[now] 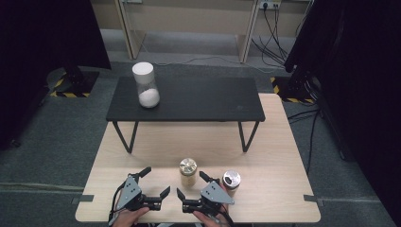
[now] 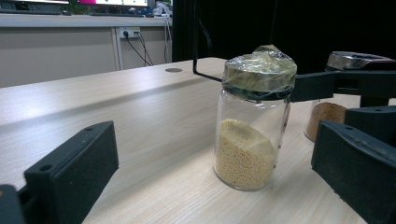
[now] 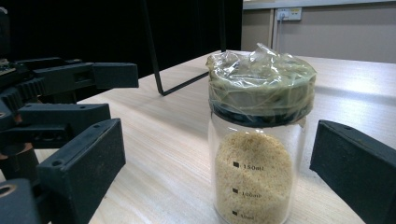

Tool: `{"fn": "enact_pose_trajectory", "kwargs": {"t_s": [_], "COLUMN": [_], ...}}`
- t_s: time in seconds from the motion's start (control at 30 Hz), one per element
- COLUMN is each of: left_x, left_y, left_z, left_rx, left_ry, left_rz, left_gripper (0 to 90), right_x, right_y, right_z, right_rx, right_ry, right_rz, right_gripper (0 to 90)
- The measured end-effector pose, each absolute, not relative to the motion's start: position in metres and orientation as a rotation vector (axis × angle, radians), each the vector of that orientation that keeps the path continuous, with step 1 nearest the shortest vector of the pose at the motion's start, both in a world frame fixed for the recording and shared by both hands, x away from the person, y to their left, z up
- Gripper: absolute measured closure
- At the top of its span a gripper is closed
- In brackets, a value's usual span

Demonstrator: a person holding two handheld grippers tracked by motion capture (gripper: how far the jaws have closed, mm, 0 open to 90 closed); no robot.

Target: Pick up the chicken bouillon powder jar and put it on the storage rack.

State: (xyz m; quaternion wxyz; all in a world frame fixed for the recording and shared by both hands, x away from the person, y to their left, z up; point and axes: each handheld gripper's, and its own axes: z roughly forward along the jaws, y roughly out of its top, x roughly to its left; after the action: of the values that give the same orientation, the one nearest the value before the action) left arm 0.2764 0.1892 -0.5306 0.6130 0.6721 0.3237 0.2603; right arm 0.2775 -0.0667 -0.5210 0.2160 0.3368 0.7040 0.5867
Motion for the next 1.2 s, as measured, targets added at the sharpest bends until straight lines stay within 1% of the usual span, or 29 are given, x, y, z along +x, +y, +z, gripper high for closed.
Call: {"fn": "enact_pose_trajectory", "kwargs": {"t_s": [0.47, 0.7, 1.2], "left_x": [0.276, 0.276, 0.276], "left_y": [0.189, 0.190, 0.190], "left_z": [-0.530, -0.530, -0.530], "left_rx": [1.549, 1.550, 1.550], "left_ry": [0.747, 0.746, 0.746], "left_rz": [0.598, 0.598, 0.596], "left_gripper": [0.0, 0.0, 0.0], "right_x": [0.289, 0.294, 0.303], "right_y": [-0.060, -0.057, -0.053], "right_z": [-0.524, -0.523, -0.527], "right_rx": [0.970, 0.982, 0.993], "right_ry": [1.929, 1.923, 1.931], "right_rz": [1.571, 1.533, 1.487], "right_gripper": [6.4, 11.1, 18.1]}}
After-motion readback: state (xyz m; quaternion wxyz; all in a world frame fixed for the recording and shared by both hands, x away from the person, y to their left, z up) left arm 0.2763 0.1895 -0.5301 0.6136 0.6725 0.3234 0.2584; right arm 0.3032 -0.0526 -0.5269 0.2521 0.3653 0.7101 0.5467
